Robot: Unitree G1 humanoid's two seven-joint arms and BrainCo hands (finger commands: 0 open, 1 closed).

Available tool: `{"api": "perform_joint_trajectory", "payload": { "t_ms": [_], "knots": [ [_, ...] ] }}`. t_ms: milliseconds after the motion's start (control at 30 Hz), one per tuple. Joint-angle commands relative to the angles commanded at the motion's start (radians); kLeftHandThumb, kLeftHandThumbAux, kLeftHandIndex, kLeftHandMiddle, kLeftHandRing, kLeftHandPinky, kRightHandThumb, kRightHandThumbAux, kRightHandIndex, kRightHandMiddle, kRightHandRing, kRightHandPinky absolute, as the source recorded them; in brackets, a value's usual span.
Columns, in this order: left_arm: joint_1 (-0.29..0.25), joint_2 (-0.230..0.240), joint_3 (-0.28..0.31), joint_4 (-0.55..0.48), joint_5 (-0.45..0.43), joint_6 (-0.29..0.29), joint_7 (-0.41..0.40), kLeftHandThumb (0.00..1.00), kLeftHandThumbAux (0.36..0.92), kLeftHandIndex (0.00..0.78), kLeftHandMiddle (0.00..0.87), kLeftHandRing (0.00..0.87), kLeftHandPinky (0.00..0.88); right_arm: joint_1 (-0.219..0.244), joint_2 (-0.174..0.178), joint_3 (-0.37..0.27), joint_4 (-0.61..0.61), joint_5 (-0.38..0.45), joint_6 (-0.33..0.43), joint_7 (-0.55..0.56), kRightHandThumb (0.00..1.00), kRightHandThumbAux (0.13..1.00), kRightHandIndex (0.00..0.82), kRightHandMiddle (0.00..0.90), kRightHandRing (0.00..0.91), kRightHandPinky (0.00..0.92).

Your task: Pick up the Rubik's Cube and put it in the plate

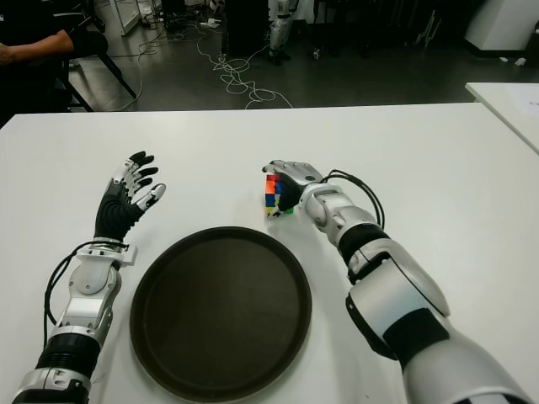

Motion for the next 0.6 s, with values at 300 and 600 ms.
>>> {"api": "perform_joint_trajectory", "payload": {
  "t_ms": [300,600],
  "knots": [
    [-0.004,0.003,0.002,0.01,-0.008,-0.01,-0.009,0.022,0.611,0.119,0.163,0.161,0.15,-0.006,-0.011,0.013,0.008,-0.008,0.039,-0.038,0.0,0.746,0.082,0.108,0.136,0.1],
    [0.0,0.002,-0.001,-0.002,0.0,0.003,-0.001,0.013,0.617,0.111,0.161,0.16,0.147,-0.003,-0.019,0.018,0.019,-0.011,0.051,-0.055,0.0,0.761,0.088,0.119,0.151,0.116]
  ]
}}
